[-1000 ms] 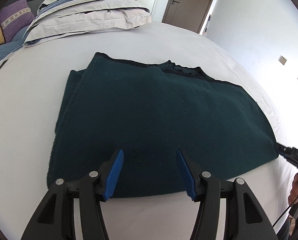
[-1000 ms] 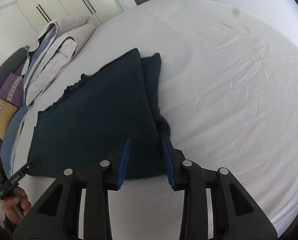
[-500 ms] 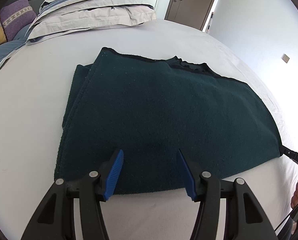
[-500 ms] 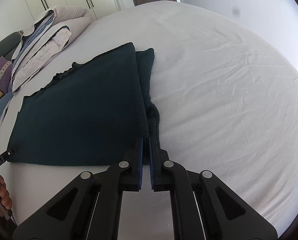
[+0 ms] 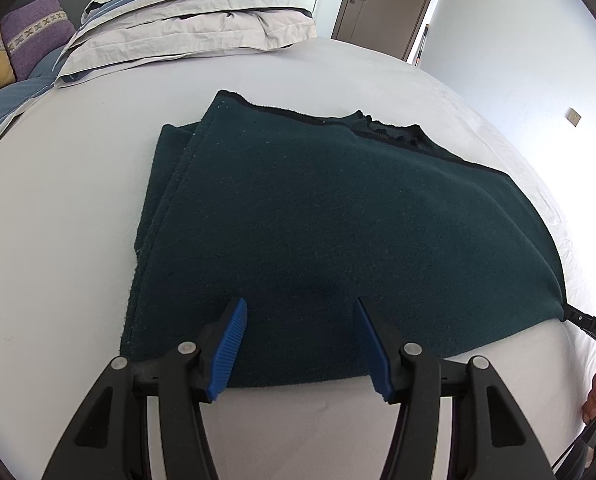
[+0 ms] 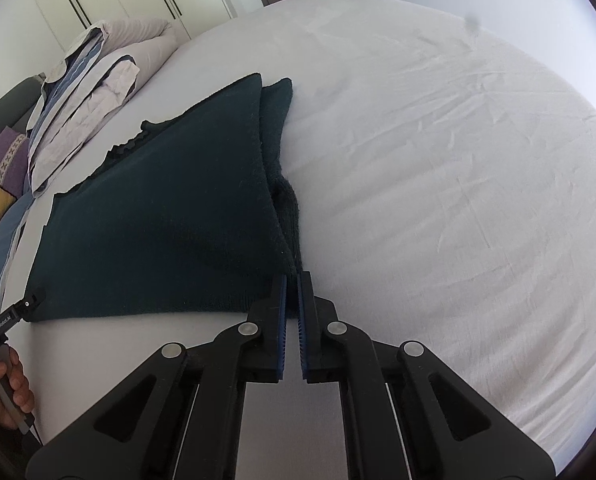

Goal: Fold small clothes

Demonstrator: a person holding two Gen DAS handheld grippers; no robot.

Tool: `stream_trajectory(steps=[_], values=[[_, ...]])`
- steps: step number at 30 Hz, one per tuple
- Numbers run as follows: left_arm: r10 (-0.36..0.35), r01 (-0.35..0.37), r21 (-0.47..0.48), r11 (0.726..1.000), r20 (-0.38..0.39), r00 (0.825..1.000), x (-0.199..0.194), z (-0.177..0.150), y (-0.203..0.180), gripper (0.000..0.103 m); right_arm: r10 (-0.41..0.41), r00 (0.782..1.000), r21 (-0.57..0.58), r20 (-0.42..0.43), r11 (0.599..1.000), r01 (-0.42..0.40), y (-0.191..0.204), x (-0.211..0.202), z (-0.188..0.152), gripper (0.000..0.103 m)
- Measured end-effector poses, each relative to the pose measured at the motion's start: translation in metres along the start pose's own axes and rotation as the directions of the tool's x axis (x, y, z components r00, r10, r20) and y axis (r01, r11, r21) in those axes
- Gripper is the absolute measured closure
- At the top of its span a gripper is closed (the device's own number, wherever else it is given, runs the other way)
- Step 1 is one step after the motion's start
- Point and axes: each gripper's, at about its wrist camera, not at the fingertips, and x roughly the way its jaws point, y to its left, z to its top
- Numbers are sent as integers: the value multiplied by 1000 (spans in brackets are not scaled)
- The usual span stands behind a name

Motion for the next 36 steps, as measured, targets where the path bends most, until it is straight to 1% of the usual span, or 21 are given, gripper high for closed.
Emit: stream_trajectory(steps=[2, 4, 6, 7, 10, 12, 13, 15, 16, 19, 20, 21, 22, 23, 25, 26, 28, 29, 30, 32, 36], values=[[1, -1, 6, 1000, -5, 1000, 1, -1, 2, 44, -5, 1000, -2, -4, 1000, 5, 0, -5, 1, 93], [-4, 4, 7, 1000, -2, 1000, -1, -2, 3, 44, -43, 999, 13, -6, 999, 43, -1, -11, 2, 68], [-8, 8, 0, 1000, 0, 1000, -2, -3, 4, 44, -54, 997, 48, 48, 998, 51, 0, -27, 3, 49], [-10, 10, -4, 1000, 3, 1000, -3, -2, 4, 44, -40, 996, 61, 75, 997, 36, 3, -35, 5, 46], [-7, 7, -7, 1000, 3, 1000, -2, -2, 3, 44, 87, 987, 50, 134, 994, -94, 23, -49, 15, 46], [-1, 1, -2, 1000, 0, 1000, -1, -3, 3, 44, 213, 970, 9, 114, 977, -215, 48, -42, 25, 46], [0, 0, -1, 1000, 0, 1000, -1, -4, 3, 45, 274, 957, -3, 98, 961, -275, 59, -35, 29, 46], [2, -2, -4, 1000, -6, 1000, 0, -5, 5, 45, 400, 914, -9, 65, 916, -400, 77, -15, 36, 46], [3, -3, -5, 1000, -11, 1000, 0, -5, 6, 45, 420, 906, -5, 50, 907, -421, 82, -6, 38, 46], [0, 0, 0, 1000, -23, 1000, 2, -6, 8, 45, 438, 898, 56, -36, 898, -436, 86, 36, 41, 46], [-2, 2, 1, 1000, -25, 1000, 2, -6, 9, 45, 413, 910, 73, -39, 909, -409, 81, 43, 41, 46], [-4, 4, 1, 1000, -25, 1000, 3, -6, 9, 45, 385, 923, 98, -25, 919, -381, 70, 49, 42, 49], [-9, 9, -3, 1000, -24, 1000, 3, -6, 10, 45, 401, 916, 126, -2, 909, -397, 57, 53, 40, 56], [-14, 14, -7, 1000, -21, 1000, 3, -6, 10, 45, 436, 899, 189, 38, 880, -435, 36, 54, 40, 59], [-17, 17, -6, 1000, -15, 1000, 4, -6, 10, 45, 439, 893, 281, 101, 849, -448, 1, 53, 36, 74], [-17, 17, -5, 1000, -11, 1000, 4, -7, 10, 45, 423, 894, 322, 147, 834, -448, -20, 46, 35, 75], [-16, 16, -4, 1000, -7, 1000, 2, -7, 10, 45, 329, 924, 361, 194, 852, -379, -46, 32, 38, 68], [-15, 15, -6, 1000, -5, 1000, 1, -7, 10, 45, 268, 941, 400, 206, 855, -331, -61, 23, 38, 61], [-14, 13, -9, 1000, -3, 1000, 0, -6, 9, 45, 232, 946, 432, 226, 847, -311, -71, 16, 38, 55], [-10, 10, -17, 1000, 1, 1000, -2, -6, 7, 45, 261, 928, 434, 266, 827, -357, -80, 4, 40, 55], [-6, 7, -26, 1000, 6, 1000, -6, -3, 0, 44, 343, 908, 313, 242, 858, -408, -43, -2, 53, 55]])
